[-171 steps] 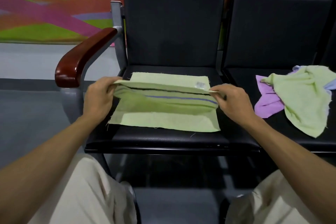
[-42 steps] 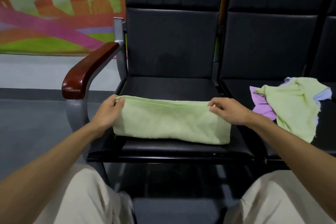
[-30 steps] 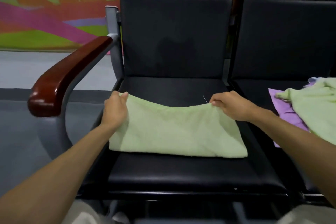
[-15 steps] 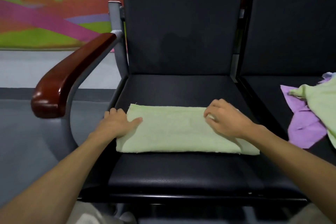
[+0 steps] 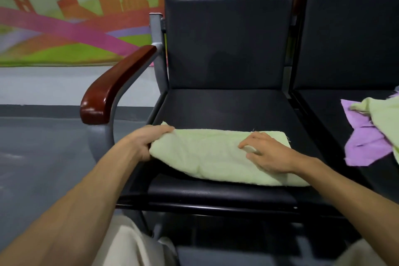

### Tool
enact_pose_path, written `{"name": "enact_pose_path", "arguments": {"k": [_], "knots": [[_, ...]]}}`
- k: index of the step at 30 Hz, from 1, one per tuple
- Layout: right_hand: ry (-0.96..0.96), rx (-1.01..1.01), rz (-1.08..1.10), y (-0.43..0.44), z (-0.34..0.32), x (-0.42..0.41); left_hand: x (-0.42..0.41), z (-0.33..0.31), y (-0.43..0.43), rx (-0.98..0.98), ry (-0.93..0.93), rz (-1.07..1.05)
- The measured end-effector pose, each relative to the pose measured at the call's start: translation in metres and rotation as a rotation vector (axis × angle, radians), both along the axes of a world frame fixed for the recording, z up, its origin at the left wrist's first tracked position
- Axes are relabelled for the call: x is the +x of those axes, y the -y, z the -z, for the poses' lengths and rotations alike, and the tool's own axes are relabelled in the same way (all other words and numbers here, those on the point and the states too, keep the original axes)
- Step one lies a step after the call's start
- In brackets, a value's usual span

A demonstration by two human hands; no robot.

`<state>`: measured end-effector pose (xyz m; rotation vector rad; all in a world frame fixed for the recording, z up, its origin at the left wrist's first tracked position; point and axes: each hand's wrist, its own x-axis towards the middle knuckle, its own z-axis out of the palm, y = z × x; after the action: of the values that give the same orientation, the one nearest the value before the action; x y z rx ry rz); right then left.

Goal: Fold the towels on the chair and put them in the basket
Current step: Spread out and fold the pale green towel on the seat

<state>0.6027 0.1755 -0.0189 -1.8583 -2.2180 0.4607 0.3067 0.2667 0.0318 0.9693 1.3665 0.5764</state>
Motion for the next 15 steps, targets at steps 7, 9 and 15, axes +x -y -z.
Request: {"name": "enact_pose_path", "arguments": {"k": [7, 9, 15], "knots": [[-0.265, 0.15, 0.265, 0.01, -0.027, 0.034, 0.054, -0.029, 0.024, 0.118, 0.309, -0.034], [-0.326, 0.188, 0.407, 0.015, -0.032, 0.052, 0.082, -0.036, 0.032, 0.195, 0.271, -0.001], [-0.397, 0.214, 0.688, 0.027, -0.026, 0.094, 0.172, -0.033, 0.046, 0.346, 0.126, 0.13]]}}
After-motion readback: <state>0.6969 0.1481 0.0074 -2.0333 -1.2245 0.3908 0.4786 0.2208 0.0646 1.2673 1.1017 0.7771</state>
